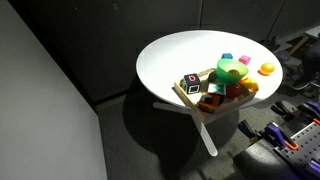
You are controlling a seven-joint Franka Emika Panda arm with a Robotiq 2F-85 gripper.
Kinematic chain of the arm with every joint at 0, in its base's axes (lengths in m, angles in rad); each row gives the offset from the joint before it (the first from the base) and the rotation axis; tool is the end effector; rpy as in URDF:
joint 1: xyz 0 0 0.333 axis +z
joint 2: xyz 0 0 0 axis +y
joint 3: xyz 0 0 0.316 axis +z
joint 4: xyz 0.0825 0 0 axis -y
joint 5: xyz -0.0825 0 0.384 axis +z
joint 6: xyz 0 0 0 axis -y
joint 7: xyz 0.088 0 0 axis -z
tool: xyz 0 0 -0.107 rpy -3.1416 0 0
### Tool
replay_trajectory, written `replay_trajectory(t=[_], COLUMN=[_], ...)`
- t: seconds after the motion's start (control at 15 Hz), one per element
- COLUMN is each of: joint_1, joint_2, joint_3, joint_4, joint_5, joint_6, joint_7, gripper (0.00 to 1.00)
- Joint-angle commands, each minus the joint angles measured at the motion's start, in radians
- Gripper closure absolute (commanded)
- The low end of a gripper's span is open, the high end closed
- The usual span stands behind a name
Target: Move the blue block from the table to the tray
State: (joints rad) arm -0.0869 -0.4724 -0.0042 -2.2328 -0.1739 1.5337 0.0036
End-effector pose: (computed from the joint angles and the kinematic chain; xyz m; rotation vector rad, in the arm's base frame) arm 0.3810 -0.0542 0.5381 2.9573 -0.1193 -0.3477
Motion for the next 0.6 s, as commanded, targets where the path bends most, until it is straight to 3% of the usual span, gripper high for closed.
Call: replay_trajectory(t=[0.0, 0.53], joint_1=[0.016, 0.015], joint_2=[0.001, 0.038], joint_3=[-0.013, -0.019], joint_4=[0.003, 0.034], joint_5=[-0.004, 0.021], joint_6=[-0.003, 0.014], joint_7=[0.005, 0.024], gripper=[0.00, 0.00])
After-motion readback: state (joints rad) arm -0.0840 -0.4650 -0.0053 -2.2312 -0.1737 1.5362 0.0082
